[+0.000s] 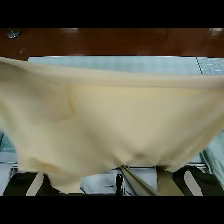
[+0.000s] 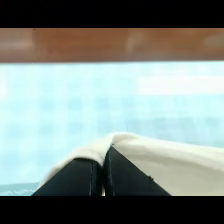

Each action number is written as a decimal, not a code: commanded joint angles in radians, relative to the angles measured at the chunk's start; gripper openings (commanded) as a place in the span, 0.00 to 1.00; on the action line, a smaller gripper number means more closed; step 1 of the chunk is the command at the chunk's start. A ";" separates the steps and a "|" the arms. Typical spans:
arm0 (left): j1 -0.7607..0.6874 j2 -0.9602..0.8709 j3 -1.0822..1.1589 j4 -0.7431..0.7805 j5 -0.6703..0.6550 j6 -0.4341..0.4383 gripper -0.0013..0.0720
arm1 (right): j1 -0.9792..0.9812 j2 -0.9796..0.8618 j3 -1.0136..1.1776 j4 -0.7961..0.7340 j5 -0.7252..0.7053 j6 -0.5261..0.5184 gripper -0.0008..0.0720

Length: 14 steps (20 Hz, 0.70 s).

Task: Fold the shirts.

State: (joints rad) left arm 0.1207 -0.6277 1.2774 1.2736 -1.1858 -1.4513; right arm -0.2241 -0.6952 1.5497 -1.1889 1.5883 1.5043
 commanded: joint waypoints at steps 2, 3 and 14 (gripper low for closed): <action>-0.006 -0.250 -0.153 -0.117 0.216 0.003 0.05 | 0.068 -0.222 -0.200 0.032 -0.316 -0.062 0.03; -0.010 -0.327 -0.143 -0.122 0.250 0.003 0.05 | 0.083 -0.302 -0.194 0.032 -0.371 -0.067 0.03; -0.039 -0.954 0.102 -0.233 0.255 -0.107 0.05 | 0.114 -1.051 0.198 0.081 -0.435 0.034 0.03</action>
State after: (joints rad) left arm 0.0837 -1.4704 1.3296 1.0931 -0.9092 -1.5021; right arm -0.1127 -1.6081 1.6535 -1.1278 1.1385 1.4883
